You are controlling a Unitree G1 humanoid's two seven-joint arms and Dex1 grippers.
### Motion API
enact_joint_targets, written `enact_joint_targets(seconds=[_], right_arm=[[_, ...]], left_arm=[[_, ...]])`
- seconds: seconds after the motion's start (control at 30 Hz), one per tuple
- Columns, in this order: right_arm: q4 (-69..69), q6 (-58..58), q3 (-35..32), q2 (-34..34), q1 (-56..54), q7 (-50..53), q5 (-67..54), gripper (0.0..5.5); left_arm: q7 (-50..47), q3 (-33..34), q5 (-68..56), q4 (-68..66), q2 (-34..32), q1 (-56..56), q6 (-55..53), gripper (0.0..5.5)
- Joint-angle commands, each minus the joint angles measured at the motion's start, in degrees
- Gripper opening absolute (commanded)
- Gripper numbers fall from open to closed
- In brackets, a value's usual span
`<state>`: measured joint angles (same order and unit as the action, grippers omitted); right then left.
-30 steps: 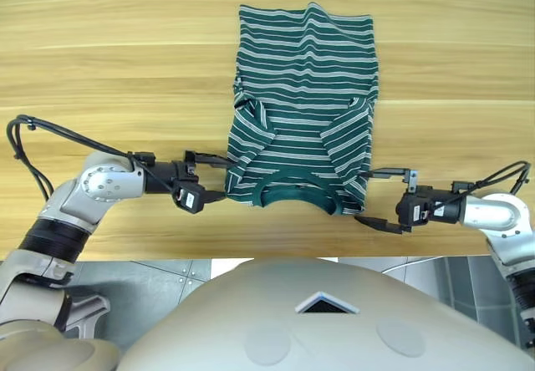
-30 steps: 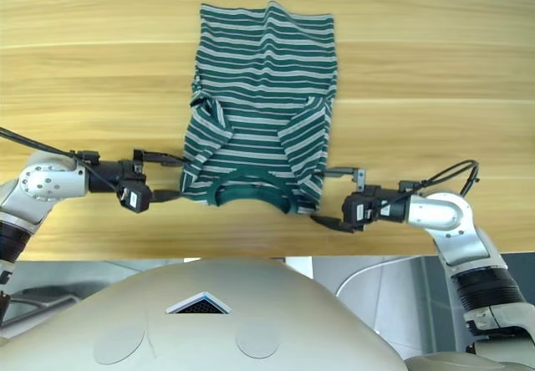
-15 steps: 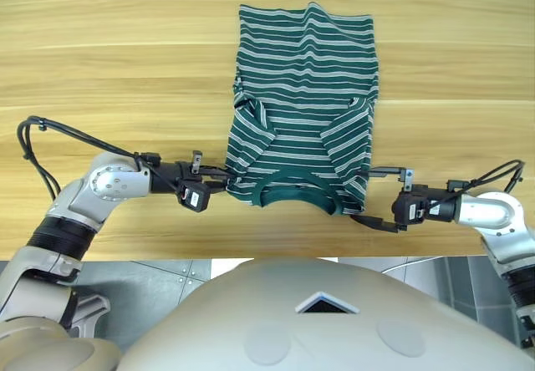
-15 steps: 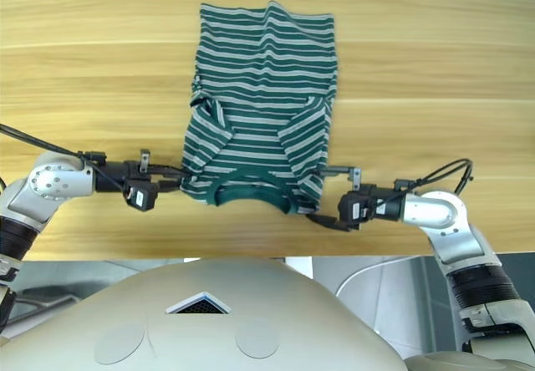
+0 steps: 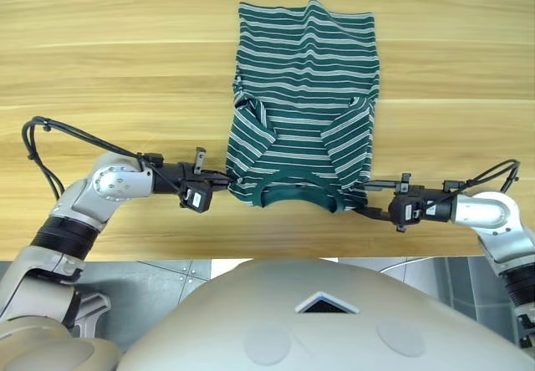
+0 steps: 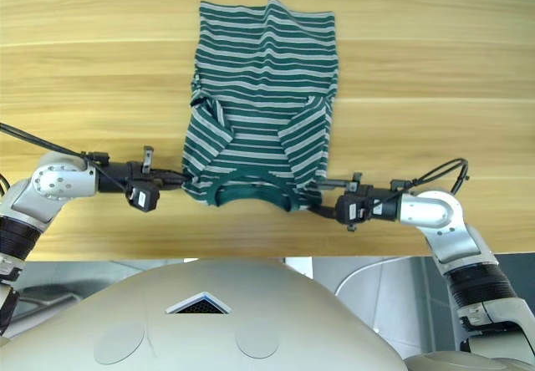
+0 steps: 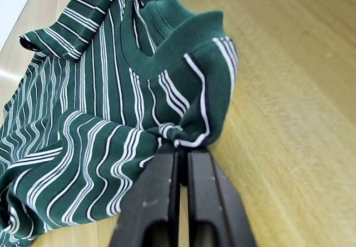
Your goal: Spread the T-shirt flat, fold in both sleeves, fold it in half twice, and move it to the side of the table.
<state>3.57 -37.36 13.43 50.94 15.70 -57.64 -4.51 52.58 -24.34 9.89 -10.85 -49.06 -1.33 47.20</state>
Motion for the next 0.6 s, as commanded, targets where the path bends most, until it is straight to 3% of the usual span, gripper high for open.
enact_joint_targets(seconds=[0.03, 0.3, 0.6], right_arm=[[0.35, 0.71, 0.07, -0.15, -1.14, -0.33, 0.58, 1.39], [0.41, 0.54, 0.51, -0.43, -1.99, -0.73, 0.41, 0.07], [-1.49, -3.00, -1.96, 3.27, 0.55, -4.18, -5.12, 0.05]], left_arm=[[-0.11, -0.14, 0.61, -0.53, 0.54, -1.12, 0.34, 0.00], [0.36, -0.13, -0.56, 0.12, 0.26, -1.20, 0.84, 0.00], [4.34, 0.75, -9.40, 4.89, -4.32, 0.95, 2.19, 0.00]])
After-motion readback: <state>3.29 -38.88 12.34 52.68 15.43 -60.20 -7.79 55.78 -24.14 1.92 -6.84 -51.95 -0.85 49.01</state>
